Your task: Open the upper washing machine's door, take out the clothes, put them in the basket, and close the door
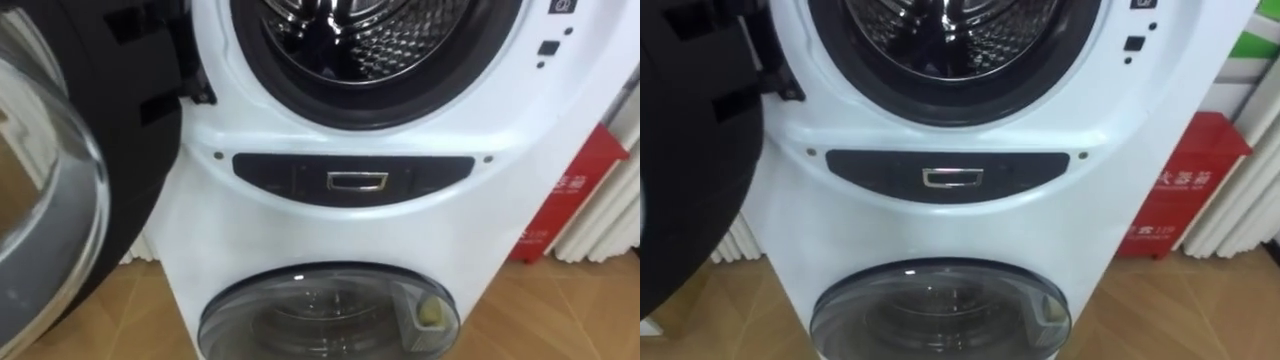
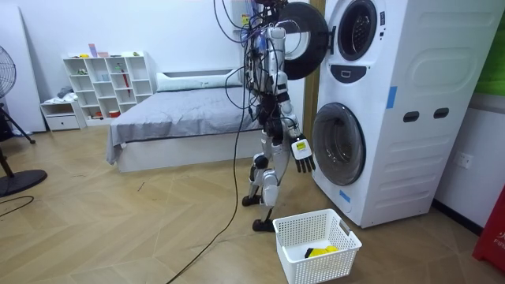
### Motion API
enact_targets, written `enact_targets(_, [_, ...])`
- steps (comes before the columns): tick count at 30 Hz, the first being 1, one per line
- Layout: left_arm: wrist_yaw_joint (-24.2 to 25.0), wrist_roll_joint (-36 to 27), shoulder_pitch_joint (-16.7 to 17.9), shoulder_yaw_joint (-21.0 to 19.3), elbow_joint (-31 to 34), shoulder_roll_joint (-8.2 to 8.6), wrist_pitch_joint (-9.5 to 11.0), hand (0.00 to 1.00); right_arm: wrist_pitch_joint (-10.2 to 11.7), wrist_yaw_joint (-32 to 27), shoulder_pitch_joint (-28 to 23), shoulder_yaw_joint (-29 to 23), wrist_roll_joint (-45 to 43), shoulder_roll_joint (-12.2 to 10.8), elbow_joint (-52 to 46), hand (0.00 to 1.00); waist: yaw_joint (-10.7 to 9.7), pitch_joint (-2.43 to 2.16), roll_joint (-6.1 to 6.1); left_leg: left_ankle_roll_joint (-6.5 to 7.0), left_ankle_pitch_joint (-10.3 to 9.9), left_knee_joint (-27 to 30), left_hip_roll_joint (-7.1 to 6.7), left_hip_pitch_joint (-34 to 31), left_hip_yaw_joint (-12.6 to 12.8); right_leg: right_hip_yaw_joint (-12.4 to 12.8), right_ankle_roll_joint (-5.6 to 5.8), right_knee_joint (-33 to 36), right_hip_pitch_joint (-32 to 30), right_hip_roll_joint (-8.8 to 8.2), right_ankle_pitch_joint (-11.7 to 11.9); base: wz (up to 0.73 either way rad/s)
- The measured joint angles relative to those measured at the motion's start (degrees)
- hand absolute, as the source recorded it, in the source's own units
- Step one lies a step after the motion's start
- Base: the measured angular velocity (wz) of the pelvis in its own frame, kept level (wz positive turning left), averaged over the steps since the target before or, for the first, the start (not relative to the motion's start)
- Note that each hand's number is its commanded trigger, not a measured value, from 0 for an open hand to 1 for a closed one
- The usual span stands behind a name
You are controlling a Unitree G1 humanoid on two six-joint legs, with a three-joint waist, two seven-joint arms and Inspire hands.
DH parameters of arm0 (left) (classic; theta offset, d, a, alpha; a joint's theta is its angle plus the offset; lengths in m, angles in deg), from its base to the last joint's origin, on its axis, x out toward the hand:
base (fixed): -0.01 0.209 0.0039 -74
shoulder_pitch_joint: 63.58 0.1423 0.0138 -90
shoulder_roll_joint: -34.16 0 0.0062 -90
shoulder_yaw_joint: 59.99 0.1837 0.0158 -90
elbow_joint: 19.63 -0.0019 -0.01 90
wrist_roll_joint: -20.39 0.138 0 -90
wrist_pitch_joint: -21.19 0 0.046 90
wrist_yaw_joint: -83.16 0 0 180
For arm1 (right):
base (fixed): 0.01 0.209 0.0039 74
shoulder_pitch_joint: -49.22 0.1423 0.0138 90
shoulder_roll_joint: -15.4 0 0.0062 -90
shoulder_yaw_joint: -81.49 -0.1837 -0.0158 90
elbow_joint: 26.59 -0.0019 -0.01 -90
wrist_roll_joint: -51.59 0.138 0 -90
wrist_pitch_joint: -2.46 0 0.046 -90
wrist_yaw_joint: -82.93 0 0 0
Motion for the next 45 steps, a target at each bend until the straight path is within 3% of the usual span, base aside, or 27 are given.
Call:
enact_targets(3, [-0.3, -3.8, -0.2, -4.3, 4.7, -1.64, 0.4, 0.00, 0.5, 0.1, -0.3, -3.9, -0.6, 0.5, -0.1, 0.00, 0.4, -0.50, 1.54, -0.01, 0.0, 0.0, -0.04, 0.0, -0.3, 0.0, 0.00, 0.0, 0.1, 0.01, 0.0, 0.00])
enact_targets(9, [-2.7, -5.8, -0.2, -5.8, 12.6, -5.72, 2.9, 0.00, 1.7, 0.1, -3.4, -4.0, -0.3, 3.3, -2.0, 0.00, 0.5, -0.32, 3.13, -0.07, 0.0, 0.0, -0.13, -0.4, -1.5, -0.7, 0.00, 0.0, -0.1, 0.05, 0.0, 0.03])
enact_targets(11, [-4.0, -5.8, -0.1, -7.2, 17.2, -5.88, 3.0, 0.00, 1.9, 0.1, -4.8, -4.6, -0.4, 3.8, -3.0, 0.00, 0.5, -0.41, 3.35, -0.08, 0.1, 0.1, -0.14, -0.7, -2.1, -1.2, 0.00, 0.0, -0.1, 0.06, 0.0, 0.13])
enact_targets(15, [-4.9, -5.8, -0.2, -7.2, 25.2, -8.48, 4.6, 0.00, 2.7, 0.2, -6.3, -6.0, -0.9, 4.2, -4.7, 0.00, 1.2, -0.17, 2.62, -0.19, 0.2, 0.1, -0.13, -0.8, -2.5, -1.4, 0.01, 0.0, -0.1, 0.08, 0.0, 0.06])
enact_targets(23, [-6.7, -4.7, -1.9, -7.4, 36.6, -13.78, 4.7, 0.00, 3.1, 0.2, -7.8, -10.5, -2.8, 4.4, -5.7, 0.00, 1.5, -0.17, 2.61, -0.19, 0.2, 0.0, -0.13, -1.0, -3.1, -0.6, 0.01, -0.2, -0.1, 0.15, 0.0, 0.00])
enact_targets(26, [-7.7, -2.7, -1.2, -7.8, 38.9, -13.73, 3.9, 0.00, 2.6, 1.2, -8.6, -10.5, -2.8, 4.4, -5.7, 0.00, 1.8, -0.10, 2.74, -0.19, 0.2, 0.1, -0.10, -0.9, -3.1, -0.7, 0.01, -0.2, 0.0, 0.17, 0.0, 0.02])
enact_targets(33, [-11.6, -0.6, -1.1, -8.9, 47.4, -13.76, -2.2, 0.00, 1.1, 3.9, -8.8, -10.3, -4.9, 4.1, -5.6, 0.00, 2.3, 0.13, 2.53, -0.20, 0.2, 1.5, -0.15, -2.3, -5.7, -0.9, -0.03, 0.0, 0.2, 0.15, 0.0, 0.20])
enact_targets(38, [-16.6, -0.3, 0.5, -9.1, 57.0, -13.76, -3.1, 0.00, 1.1, 4.8, -8.3, -7.7, -4.8, 3.9, -3.0, 0.00, 3.3, 0.55, 1.85, -0.24, 0.2, 2.2, -0.31, -3.0, -8.9, -2.2, -0.26, -0.1, 1.1, 0.12, 0.2, 0.37])
enact_targets(43, [-17.7, 1.2, 4.4, -10.0, 69.6, -13.53, -3.1, 0.00, 0.8, 6.4, -6.8, -7.4, -4.8, 3.4, 0.2, 0.00, 3.8, 1.04, 1.05, 0.03, 0.4, 3.7, -1.03, -4.7, -11.3, -2.2, -0.27, 0.0, 1.4, -0.54, 0.2, 0.38])
enact_targets(44, [-17.7, 1.3, 5.1, -9.9, 71.9, -12.74, -3.1, 0.00, 0.8, 6.3, -6.3, -6.4, -4.6, 3.2, 0.2, 0.00, 3.7, 1.08, 0.97, 0.22, 0.5, 3.8, -1.38, -4.9, -11.9, -2.4, -0.27, 0.0, 1.6, -0.77, 0.2, 0.27])
enact_targets(45, [-17.7, 1.5, 5.1, -9.9, 74.0, -10.69, -3.1, 0.00, 1.1, 6.3, -5.8, -5.0, -4.3, 2.9, 0.3, 0.00, 3.6, 1.13, 0.89, 0.42, 0.6, 4.0, -1.73, -5.2, -12.4, -2.5, -0.27, 0.0, 1.8, -1.04, 0.2, 0.27])
